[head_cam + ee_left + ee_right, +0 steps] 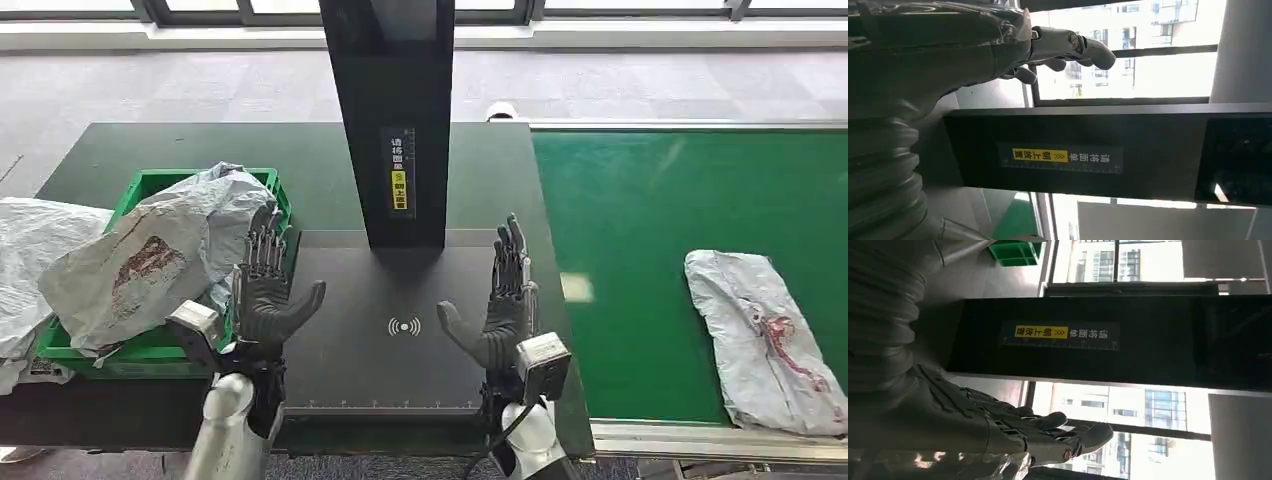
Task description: Moved the parcel from conveyor to table for the left to box.
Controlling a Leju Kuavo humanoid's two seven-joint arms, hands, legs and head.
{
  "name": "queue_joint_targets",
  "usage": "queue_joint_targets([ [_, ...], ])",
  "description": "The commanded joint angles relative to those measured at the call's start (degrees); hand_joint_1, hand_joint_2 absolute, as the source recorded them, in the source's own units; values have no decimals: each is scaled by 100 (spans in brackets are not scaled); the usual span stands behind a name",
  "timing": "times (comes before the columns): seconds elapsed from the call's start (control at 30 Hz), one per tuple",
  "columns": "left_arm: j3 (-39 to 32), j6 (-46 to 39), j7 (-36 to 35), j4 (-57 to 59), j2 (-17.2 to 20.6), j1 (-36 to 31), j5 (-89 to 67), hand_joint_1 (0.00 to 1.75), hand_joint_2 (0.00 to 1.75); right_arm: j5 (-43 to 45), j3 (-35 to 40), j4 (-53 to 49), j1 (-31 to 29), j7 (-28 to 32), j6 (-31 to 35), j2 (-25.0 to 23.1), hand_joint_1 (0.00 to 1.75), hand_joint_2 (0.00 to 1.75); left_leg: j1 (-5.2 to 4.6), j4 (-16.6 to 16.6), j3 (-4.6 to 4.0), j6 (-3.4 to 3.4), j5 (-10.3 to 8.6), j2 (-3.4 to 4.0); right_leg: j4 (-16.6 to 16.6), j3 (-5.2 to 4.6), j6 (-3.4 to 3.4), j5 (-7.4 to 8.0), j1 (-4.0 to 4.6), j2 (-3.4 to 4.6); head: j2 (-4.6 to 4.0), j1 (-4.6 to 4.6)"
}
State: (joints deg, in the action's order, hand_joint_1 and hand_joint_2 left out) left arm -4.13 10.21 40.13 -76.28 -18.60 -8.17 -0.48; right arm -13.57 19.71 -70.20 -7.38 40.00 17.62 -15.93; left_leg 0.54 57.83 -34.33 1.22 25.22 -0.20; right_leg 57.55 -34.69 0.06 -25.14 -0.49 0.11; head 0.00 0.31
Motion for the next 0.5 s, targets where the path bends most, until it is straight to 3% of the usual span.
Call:
queue_joint_targets([
  [0.03, 153, -100, -13, 220, -140, 210, -12, 0, 175, -1732, -286, 1117, -312, -229, 1336, 61, 0, 175, -3, -22, 32, -7, 1, 3, -22, 31, 2, 0, -2, 0, 0, 0],
  [0.1, 100, -48, -13, 157, -140, 258, 29, 0, 175, -3596, -523, 1339, -330, -1218, 2196, 227, 0, 175, -1, -11, 19, -4, 2, 2, -13, 20, 2, -1, -1, 0, 0, 0],
  [0.17, 42, -21, -13, 72, -140, 326, 24, 0, 175, -5318, -1095, 1031, -143, -2083, 2238, 330, 0, 175, 0, -16, 25, -6, 1, -5, -20, 29, 3, -1, 0, -7, -2, 0],
  [0.23, -7, -68, -13, -53, -140, 433, 45, 0, 175, -6187, -1547, 875, -30, -2515, 2238, 463, 0, 175, -2, -19, 26, -9, -1, -18, -24, 34, 5, -3, -1, -20, 0, 0],
  [0.4, -72, -142, -13, -348, -140, 626, 55, 0, 175, -6454, -2517, 1368, -395, -2778, 2218, 845, 0, 175, -8, -21, 29, -10, 2, -7, -24, 34, 7, -2, -8, -9, 0, 0],
  [0.5, -41, -220, -13, -484, -140, 764, 80, 0, 175, -7297, -3204, 1885, -770, -3488, 2238, 1277, 0, 175, -6, -16, 24, -14, 3, -7, -25, 33, 9, 1, -12, -9, 0, 0],
])
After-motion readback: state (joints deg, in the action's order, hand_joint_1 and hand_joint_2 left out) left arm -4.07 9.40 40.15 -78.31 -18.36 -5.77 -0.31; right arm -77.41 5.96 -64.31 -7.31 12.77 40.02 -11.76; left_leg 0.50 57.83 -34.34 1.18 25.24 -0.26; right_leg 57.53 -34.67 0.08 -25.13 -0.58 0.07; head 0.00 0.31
